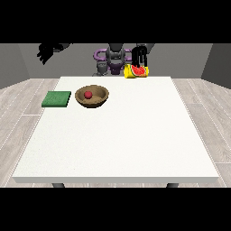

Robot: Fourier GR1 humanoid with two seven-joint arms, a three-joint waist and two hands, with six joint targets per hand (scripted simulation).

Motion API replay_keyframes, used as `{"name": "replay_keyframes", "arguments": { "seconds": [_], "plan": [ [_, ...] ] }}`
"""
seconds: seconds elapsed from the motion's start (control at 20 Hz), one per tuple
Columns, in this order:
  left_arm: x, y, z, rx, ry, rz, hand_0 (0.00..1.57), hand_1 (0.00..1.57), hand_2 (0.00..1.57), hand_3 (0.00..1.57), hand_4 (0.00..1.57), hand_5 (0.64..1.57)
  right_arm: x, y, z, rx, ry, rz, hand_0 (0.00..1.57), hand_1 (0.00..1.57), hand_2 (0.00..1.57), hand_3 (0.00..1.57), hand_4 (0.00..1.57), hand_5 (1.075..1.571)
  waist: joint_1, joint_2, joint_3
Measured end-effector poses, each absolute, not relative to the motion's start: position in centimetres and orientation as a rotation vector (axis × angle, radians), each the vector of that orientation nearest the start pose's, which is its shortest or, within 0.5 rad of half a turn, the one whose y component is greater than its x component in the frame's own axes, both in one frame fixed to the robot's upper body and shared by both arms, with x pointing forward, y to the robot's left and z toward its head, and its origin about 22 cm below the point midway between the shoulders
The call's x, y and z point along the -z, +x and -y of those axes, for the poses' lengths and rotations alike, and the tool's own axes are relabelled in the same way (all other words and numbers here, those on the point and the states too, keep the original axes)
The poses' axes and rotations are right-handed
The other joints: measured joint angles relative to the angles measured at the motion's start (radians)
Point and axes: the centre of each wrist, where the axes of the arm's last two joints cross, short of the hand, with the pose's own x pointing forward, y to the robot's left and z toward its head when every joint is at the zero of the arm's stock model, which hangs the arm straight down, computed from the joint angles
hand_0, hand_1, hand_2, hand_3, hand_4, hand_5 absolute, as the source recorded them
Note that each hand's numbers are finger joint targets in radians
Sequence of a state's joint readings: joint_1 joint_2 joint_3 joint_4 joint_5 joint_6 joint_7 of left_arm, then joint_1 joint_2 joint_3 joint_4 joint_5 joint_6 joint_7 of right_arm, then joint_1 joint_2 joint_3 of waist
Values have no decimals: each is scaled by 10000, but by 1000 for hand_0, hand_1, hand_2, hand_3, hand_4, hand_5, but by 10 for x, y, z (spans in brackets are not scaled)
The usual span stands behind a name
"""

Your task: Pick the cup and pour the ball into the bowl, then pick the bowl and place it on the pad

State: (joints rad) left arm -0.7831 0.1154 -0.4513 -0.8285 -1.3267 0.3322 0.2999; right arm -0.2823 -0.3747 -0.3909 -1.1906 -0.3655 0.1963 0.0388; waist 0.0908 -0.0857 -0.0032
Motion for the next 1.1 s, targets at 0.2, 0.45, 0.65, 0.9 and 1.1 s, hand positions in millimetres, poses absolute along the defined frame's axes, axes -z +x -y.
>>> {"name": "replay_keyframes", "arguments": {
  "seconds": [0.2,0.45,0.65,0.9,1.1],
  "plan": [
    [-12,359,-108,10665,10544,16114,787,787,488,0,904,1541,-46,300,387,2371,-267,16009,0,0,0,244,578,1563,166,537,-70],
    [-6,337,-115,6286,6854,16689,0,0,0,0,872,1477,-58,314,369,2246,196,16676,0,0,0,258,578,1566,-49,1555,-160],
    [-3,315,-117,4357,3965,17444,0,0,0,0,901,1457,-59,323,348,2238,285,16957,0,0,0,0,545,1567,96,2144,-104],
    [8,296,-130,3321,1522,18347,0,0,0,0,900,1449,-46,324,331,2660,-168,17112,0,0,0,0,490,1568,559,2655,-21],
    [14,287,-142,3057,650,18721,0,0,0,0,922,1444,-22,325,327,2862,-400,17060,0,0,0,0,506,1570,730,2810,12]
  ]
}}
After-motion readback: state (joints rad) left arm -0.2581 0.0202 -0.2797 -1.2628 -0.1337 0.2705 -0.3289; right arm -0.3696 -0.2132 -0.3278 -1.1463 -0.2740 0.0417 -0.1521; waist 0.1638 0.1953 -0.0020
